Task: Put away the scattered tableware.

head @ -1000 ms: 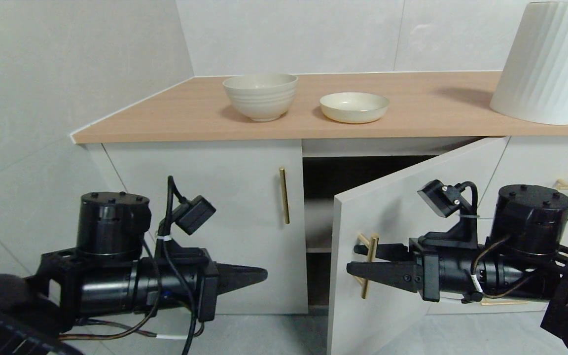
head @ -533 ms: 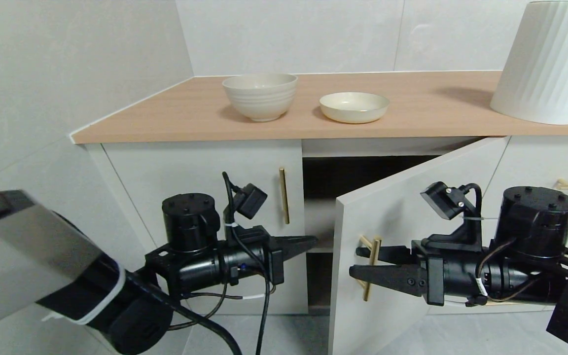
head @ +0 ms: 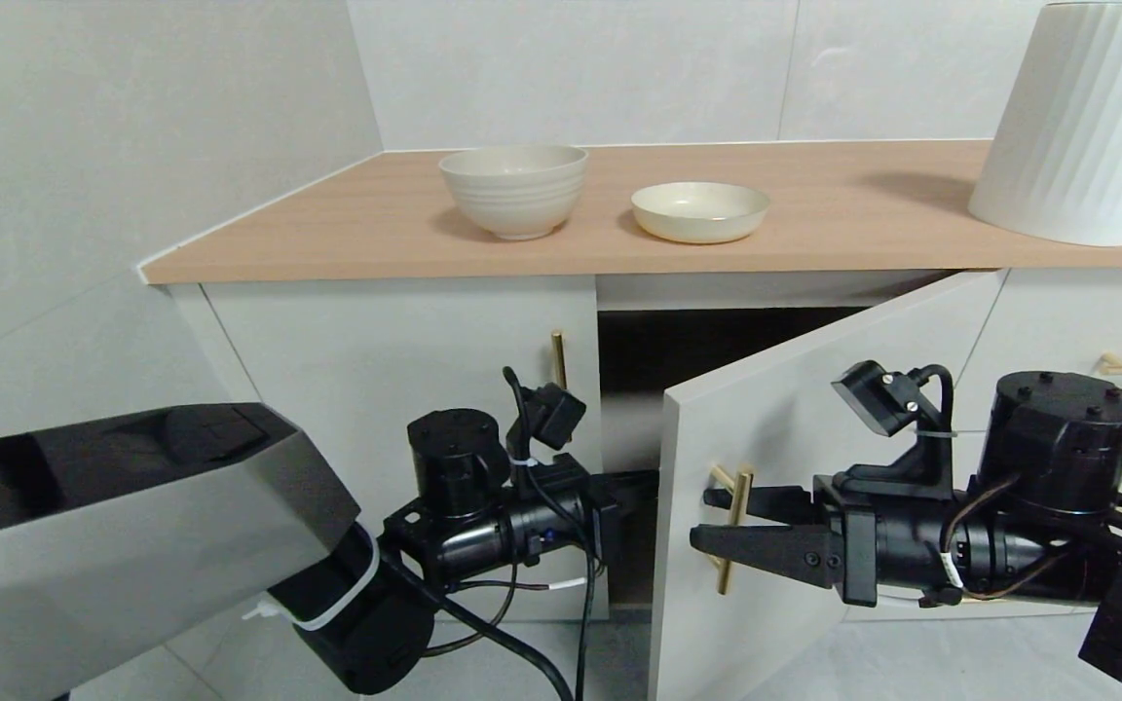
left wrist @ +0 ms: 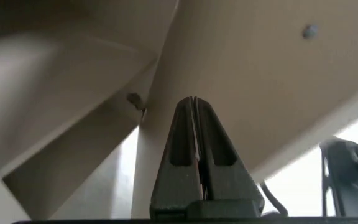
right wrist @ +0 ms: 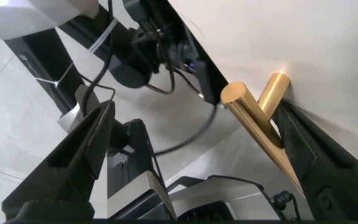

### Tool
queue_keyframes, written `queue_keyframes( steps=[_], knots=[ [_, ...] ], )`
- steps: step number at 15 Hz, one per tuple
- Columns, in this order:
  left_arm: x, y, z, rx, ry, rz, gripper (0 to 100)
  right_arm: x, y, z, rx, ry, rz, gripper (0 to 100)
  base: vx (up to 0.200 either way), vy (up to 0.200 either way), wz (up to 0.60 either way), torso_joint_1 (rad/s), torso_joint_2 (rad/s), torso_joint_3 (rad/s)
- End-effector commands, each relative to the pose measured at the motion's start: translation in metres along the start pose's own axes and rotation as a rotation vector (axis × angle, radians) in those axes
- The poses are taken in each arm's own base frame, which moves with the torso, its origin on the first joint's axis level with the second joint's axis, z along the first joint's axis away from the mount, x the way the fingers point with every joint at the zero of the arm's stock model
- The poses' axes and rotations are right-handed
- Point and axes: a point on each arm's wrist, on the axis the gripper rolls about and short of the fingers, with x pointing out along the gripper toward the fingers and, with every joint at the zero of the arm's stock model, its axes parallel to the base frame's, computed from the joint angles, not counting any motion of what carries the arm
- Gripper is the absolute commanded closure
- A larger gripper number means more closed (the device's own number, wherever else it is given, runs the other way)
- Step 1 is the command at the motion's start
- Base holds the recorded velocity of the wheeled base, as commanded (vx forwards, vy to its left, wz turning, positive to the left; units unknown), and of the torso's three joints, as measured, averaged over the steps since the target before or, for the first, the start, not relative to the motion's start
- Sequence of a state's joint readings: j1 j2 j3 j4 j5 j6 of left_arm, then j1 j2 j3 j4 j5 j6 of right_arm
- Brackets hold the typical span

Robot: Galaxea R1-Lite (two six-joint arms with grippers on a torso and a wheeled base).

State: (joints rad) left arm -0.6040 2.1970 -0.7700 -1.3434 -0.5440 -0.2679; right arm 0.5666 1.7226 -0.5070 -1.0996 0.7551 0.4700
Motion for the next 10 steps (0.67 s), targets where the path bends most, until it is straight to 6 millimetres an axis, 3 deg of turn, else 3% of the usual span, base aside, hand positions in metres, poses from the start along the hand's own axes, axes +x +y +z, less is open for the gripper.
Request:
queue_keyframes(
  steps=[1, 7, 10],
  knots=[
    [0.009, -0.006, -0.005, 0.001, 0.007, -0.019, 100, 0.0, -0.002, -0.001, 0.006, 0.003, -0.004, 0, 0.0, 0.0, 0.0, 0.0, 0.0, 0.0],
    [0.015, -0.023, -0.011, 0.011, 0.009, -0.054, 100, -0.021, -0.007, 0.002, 0.009, -0.035, -0.067, 0, 0.0, 0.0, 0.0, 0.0, 0.0, 0.0],
    [0.017, -0.028, -0.011, 0.02, 0.0, -0.069, 100, -0.043, 0.01, 0.005, -0.02, -0.082, -0.074, 0, 0.0, 0.0, 0.0, 0.0, 0.0, 0.0]
  ],
)
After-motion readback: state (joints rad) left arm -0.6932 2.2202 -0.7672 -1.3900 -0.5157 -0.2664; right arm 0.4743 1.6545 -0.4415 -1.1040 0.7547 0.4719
